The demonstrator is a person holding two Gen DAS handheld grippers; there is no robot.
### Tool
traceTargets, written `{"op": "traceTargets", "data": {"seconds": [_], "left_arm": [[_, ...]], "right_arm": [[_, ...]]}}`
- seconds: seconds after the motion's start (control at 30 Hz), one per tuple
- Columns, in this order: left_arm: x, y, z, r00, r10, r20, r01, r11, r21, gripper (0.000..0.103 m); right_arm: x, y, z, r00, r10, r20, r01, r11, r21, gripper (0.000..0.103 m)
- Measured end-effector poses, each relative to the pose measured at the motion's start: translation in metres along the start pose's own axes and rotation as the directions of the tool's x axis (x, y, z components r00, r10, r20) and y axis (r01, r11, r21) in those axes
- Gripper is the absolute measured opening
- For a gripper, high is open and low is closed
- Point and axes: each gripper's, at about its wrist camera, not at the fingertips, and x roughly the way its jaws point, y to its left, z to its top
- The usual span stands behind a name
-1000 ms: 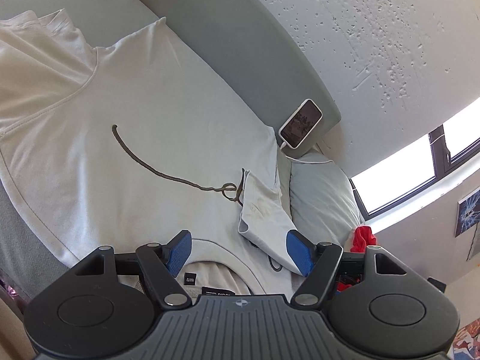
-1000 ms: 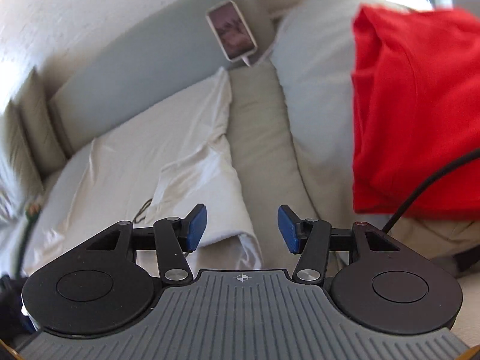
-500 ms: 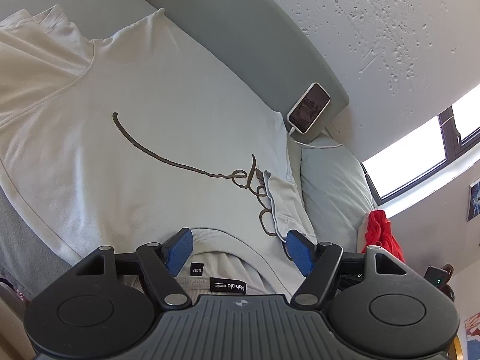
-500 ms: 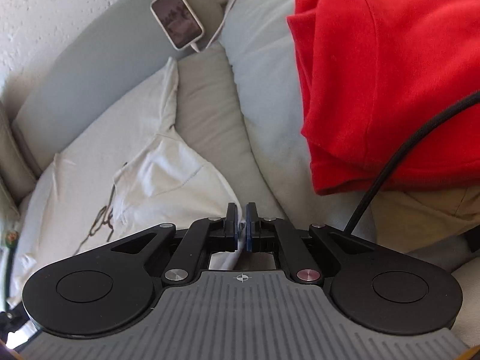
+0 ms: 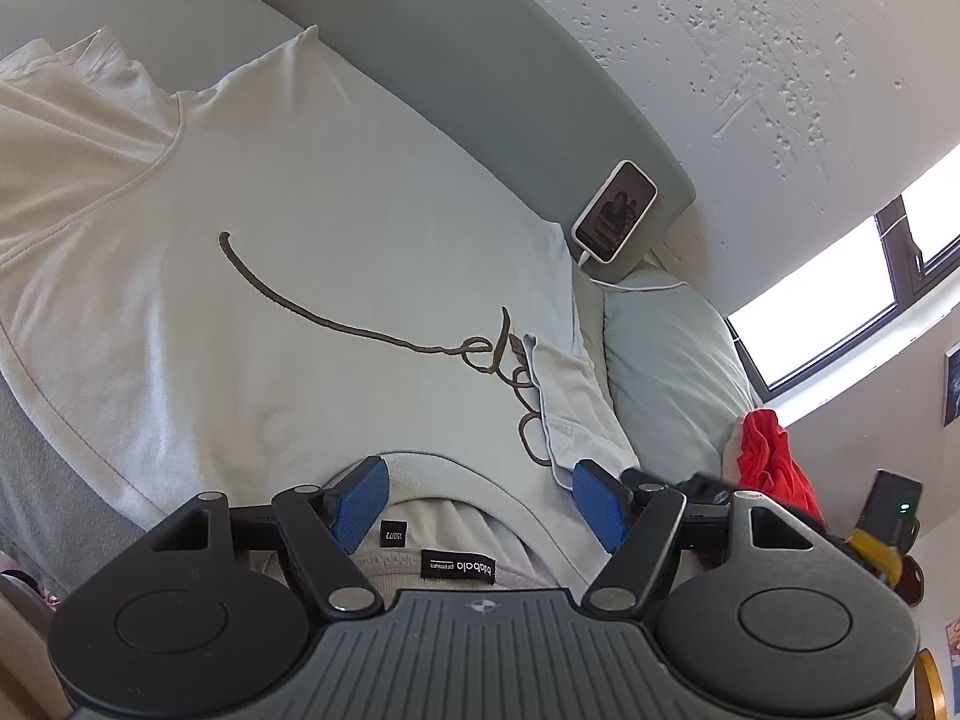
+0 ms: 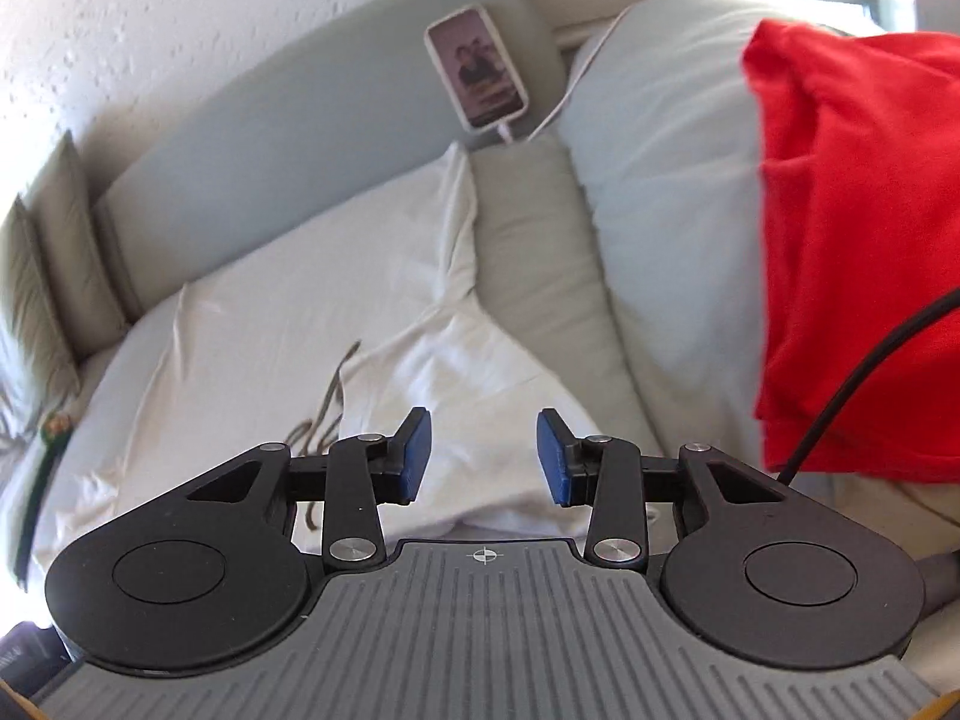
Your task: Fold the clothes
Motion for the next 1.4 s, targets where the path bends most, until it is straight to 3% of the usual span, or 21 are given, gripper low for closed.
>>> {"op": "traceTargets", "data": {"seconds": [0.07, 0.17, 0.27, 0.3, 0.4, 0.47, 0.53, 0.57, 0.67, 0.77, 0.9, 0.97, 1.07, 1.13, 1.2, 1.27, 1.3, 1.4], "left_arm": [[-0.002, 0.000, -0.001, 1.000, 0.006, 0.003, -0.006, 1.000, 0.004, 0.067], [-0.004, 0.001, 0.000, 1.000, 0.004, 0.009, -0.004, 1.000, 0.011, 0.067], [-0.003, 0.002, 0.000, 1.000, -0.002, 0.006, 0.002, 1.000, 0.010, 0.067], [-0.003, 0.001, 0.000, 1.000, -0.003, 0.003, 0.003, 1.000, 0.012, 0.067], [-0.006, -0.003, -0.002, 1.000, -0.001, -0.003, 0.001, 1.000, 0.019, 0.067], [-0.012, -0.008, -0.005, 1.000, 0.020, -0.007, -0.019, 0.999, 0.034, 0.067], [-0.020, -0.013, -0.009, 0.999, 0.048, 0.003, -0.048, 0.997, 0.056, 0.068], [-0.025, -0.014, -0.009, 0.998, 0.054, 0.014, -0.055, 0.997, 0.055, 0.068], [-0.045, -0.014, -0.005, 0.996, 0.072, 0.054, -0.074, 0.997, 0.035, 0.068], [-0.071, -0.009, 0.011, 0.982, 0.114, 0.152, -0.116, 0.993, 0.008, 0.069], [-0.100, 0.014, 0.034, 0.939, 0.193, 0.284, -0.184, 0.981, -0.056, 0.070], [-0.111, 0.031, 0.045, 0.910, 0.256, 0.325, -0.235, 0.967, -0.101, 0.071], [-0.123, 0.071, 0.055, 0.873, 0.329, 0.361, -0.263, 0.939, -0.221, 0.071], [-0.130, 0.102, 0.059, 0.877, 0.322, 0.357, -0.175, 0.906, -0.386, 0.070], [-0.132, 0.120, 0.065, 0.870, 0.342, 0.355, -0.144, 0.865, -0.481, 0.070], [-0.134, 0.139, 0.070, 0.863, 0.364, 0.350, -0.112, 0.814, -0.569, 0.070], [-0.133, 0.147, 0.073, 0.870, 0.356, 0.340, -0.089, 0.793, -0.602, 0.070], [-0.124, 0.163, 0.080, 0.883, 0.313, 0.351, -0.010, 0.759, -0.651, 0.070]], "right_arm": [[0.015, 0.015, -0.014, 0.997, -0.039, -0.070, 0.030, 0.992, -0.124, 0.041], [0.007, 0.036, -0.038, 0.983, -0.138, -0.118, 0.090, 0.933, -0.347, 0.043], [-0.028, 0.028, -0.039, 0.955, -0.080, -0.286, 0.007, 0.969, -0.248, 0.041], [-0.039, 0.023, -0.037, 0.951, -0.055, -0.304, -0.006, 0.980, -0.198, 0.041], [-0.064, 0.024, -0.029, 0.989, -0.022, -0.148, -0.006, 0.983, -0.184, 0.045], [-0.057, 0.029, -0.019, 0.996, -0.009, -0.089, -0.006, 0.986, -0.164, 0.046], [-0.039, 0.032, -0.014, 0.995, 0.010, -0.102, -0.023, 0.993, -0.118, 0.043], [-0.026, 0.035, -0.015, 0.994, 0.013, -0.108, -0.024, 0.995, -0.098, 0.037], [0.008, 0.043, -0.030, 0.988, -0.040, -0.152, 0.020, 0.991, -0.133, 0.035], [0.002, 0.049, -0.048, 0.981, -0.024, -0.194, -0.022, 0.973, -0.230, 0.038], [-0.039, 0.031, -0.051, 0.942, 0.191, -0.276, -0.202, 0.979, -0.011, 0.043], [-0.060, 0.020, -0.052, 0.921, 0.312, -0.233, -0.286, 0.948, 0.139, 0.063], [-0.082, 0.015, -0.050, 0.904, 0.405, -0.139, -0.375, 0.905, 0.200, 0.083], [-0.090, 0.011, -0.050, 0.890, 0.450, -0.074, -0.419, 0.871, 0.256, 0.083], [-0.091, 0.005, -0.049, 0.881, 0.472, -0.025, -0.440, 0.838, 0.324, 0.083], [-0.090, 0.004, -0.048, 0.886, 0.464, -0.010, -0.432, 0.833, 0.346, 0.083], [-0.089, 0.005, -0.048, 0.889, 0.458, -0.012, -0.426, 0.836, 0.346, 0.083], [-0.085, 0.010, -0.048, 0.889, 0.456, -0.034, -0.419, 0.842, 0.341, 0.083]]}}
